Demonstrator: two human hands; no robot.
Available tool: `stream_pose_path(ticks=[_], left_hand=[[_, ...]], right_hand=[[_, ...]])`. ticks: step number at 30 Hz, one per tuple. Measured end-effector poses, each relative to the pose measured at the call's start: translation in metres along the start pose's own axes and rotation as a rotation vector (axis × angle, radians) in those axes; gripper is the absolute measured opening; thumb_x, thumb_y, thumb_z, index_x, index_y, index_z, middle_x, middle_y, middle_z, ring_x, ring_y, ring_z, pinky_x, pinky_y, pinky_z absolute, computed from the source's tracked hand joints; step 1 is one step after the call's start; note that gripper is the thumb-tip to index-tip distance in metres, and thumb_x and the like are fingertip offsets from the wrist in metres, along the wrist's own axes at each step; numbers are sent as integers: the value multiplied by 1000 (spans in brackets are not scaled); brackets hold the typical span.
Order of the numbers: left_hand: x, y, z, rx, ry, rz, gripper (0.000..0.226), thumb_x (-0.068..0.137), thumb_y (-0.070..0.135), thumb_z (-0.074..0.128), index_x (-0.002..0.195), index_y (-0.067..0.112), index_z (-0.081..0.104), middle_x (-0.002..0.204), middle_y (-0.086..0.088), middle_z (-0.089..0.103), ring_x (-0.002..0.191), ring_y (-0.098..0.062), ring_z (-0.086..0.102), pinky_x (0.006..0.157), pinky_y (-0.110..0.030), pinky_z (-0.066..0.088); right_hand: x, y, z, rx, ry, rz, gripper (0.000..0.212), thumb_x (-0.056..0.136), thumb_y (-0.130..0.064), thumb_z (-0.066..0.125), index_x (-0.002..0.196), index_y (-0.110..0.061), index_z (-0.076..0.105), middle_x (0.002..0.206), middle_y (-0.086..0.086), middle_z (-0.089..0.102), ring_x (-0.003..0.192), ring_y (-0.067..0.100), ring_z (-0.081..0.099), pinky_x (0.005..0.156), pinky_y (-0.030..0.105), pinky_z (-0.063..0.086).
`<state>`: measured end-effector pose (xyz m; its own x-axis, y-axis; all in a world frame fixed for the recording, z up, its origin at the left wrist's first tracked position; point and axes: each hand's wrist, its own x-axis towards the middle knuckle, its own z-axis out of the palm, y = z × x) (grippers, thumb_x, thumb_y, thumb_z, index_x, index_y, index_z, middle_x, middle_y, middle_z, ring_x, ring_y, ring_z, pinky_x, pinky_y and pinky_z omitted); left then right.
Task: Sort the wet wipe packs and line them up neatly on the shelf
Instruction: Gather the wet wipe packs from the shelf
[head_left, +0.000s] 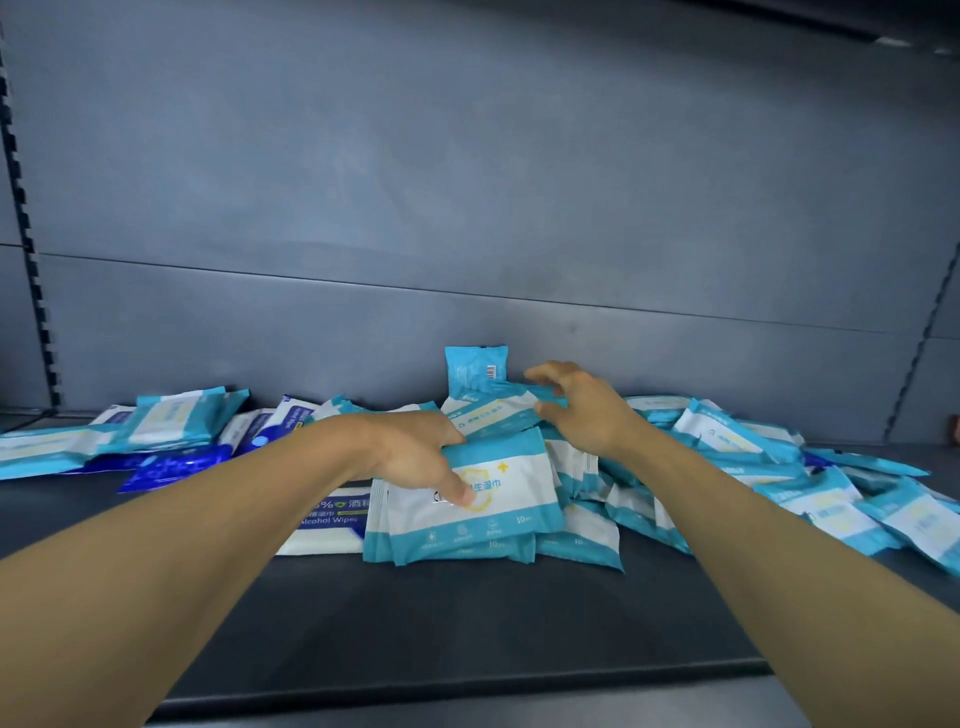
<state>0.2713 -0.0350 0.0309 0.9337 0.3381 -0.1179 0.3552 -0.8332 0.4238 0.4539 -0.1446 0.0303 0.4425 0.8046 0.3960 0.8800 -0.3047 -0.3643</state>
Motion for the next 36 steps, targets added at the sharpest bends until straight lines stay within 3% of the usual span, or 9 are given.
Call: stream_pose_path(ticks=[4,10,14,17,19,21,27,32,36], left_hand=[[-1,1,-1,59,8,-4,20,81,41,69,87,26,57,100,8,59,97,-13,57,89,-30,47],[-7,3,5,73,92,19,26,82,41,69,97,25,54,99,8,56,92,-13,55,81,-28,45],[-13,8,8,135,157,74,24,83,39,68,86,28,46,92,8,53,82,-12,50,71,-27,41],[-18,11,12,127,204,86,28,84,37,68,83,29,41,89,9,50,77,-9,48,66,-25,38],[-23,13,15,109,236,78,32,84,36,68,84,30,37,87,11,48,74,-7,46,65,-25,37],[-30,17,19,104,273,68,36,84,35,68,97,29,35,88,10,48,77,-9,46,71,-29,42],[-60,23,14,290,348,-36,76,83,35,68,141,31,20,121,2,52,110,-23,50,91,-38,44],[-94,10,3,280,370,-119,51,78,35,72,122,24,49,115,3,60,103,-20,55,89,-35,46],[-112,3,4,263,350,-148,49,78,34,73,119,23,50,104,8,57,94,-16,52,83,-29,43]], right_hand=[[23,-1,9,24,-122,6,44,97,-21,53,140,-22,43,146,-2,39,131,18,40,104,26,33],[41,-3,23,-64,-368,34,60,93,-33,58,147,-23,31,151,2,34,133,23,39,110,32,34],[40,-7,17,-180,-340,56,55,89,-34,64,138,-17,45,138,8,47,122,28,48,105,35,40],[33,-6,12,-58,-341,96,27,88,-21,66,110,-6,64,110,6,65,93,21,60,81,29,51],[25,-6,6,-77,-321,138,14,87,-19,66,85,-5,63,80,5,60,70,18,52,58,24,42],[16,-6,0,-87,-260,158,23,87,-20,66,71,-12,52,69,2,50,62,16,45,51,23,36],[-22,-13,-25,-40,-19,83,22,85,-23,68,90,-15,49,89,2,57,79,19,52,54,26,34],[-56,-18,-50,-28,-67,65,22,87,-24,65,106,-14,62,98,0,61,84,16,56,62,26,39],[-78,-11,-45,-26,-303,78,17,87,-25,63,88,-7,63,83,2,61,74,16,55,64,29,41]])
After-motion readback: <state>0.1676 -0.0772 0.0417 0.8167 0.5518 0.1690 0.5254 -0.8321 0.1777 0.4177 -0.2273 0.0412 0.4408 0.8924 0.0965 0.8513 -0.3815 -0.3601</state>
